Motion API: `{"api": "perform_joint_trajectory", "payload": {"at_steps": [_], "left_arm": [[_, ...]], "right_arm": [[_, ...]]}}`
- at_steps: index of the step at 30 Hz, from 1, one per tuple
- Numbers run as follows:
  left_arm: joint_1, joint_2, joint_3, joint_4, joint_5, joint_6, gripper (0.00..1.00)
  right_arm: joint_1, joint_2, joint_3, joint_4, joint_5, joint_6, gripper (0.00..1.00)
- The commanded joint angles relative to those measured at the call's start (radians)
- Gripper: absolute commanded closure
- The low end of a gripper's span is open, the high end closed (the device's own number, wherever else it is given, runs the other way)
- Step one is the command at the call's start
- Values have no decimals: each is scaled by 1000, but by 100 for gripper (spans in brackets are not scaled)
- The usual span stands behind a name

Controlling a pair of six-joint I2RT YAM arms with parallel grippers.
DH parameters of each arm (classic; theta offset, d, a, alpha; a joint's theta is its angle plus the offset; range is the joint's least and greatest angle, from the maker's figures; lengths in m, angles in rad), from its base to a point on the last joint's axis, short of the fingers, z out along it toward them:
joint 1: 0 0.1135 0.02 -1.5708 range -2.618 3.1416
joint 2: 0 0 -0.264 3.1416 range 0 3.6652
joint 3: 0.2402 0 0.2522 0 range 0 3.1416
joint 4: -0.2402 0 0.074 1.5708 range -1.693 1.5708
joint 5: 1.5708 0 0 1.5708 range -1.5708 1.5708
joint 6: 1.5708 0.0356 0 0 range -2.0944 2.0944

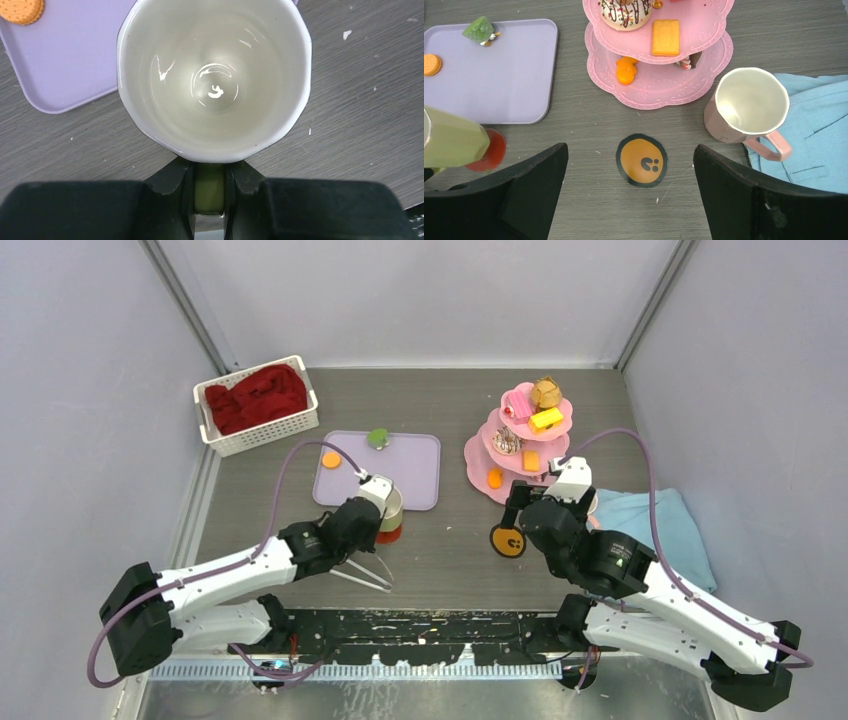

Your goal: Serve the afternoon tea

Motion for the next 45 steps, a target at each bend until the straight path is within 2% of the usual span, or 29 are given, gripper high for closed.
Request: {"api": "perform_joint_trajectory", "payload": {"at_steps": [1, 7, 11, 16, 18, 20, 24, 27, 30, 34, 39, 45], "left_arm": [[-27, -31, -11, 240, -100, 27, 100], [-73, -29, -23, 218, -153, 29, 100], [-73, -5, -33, 220, -164, 18, 100], [-73, 9, -67, 240, -174, -18, 100], [-74, 10, -73, 228, -174, -32, 100], [-74, 7, -88, 232, -171, -43, 100], [-73, 2, -106, 239, -152, -54, 100], [-75, 3, -116, 238, -151, -55, 100], [-73, 12, -106, 210, -140, -58, 100], [-73, 48, -52, 78, -181, -134, 100], [-73, 87, -5, -10, -197, -174, 79], [-72, 91, 12, -31, -164, -177, 49]], "right_arm": [[4, 3, -1, 3, -7, 36, 0], [3, 30, 4, -21, -7, 36, 0], [3, 79, 38, -104, 5, 69, 3], [-3, 151, 56, -264, 96, 290, 0], [-38, 160, 67, -324, 88, 354, 0], [-104, 144, 66, -334, 52, 339, 0], [-245, 63, 60, -251, -43, 230, 0], [-351, 60, 68, -213, -113, 162, 0], [-403, 108, 75, -204, -169, 148, 0], [-436, 133, 61, -204, -188, 156, 0], [-500, 133, 44, -181, -225, 142, 0], [-673, 121, 33, -138, -284, 113, 0]]}}
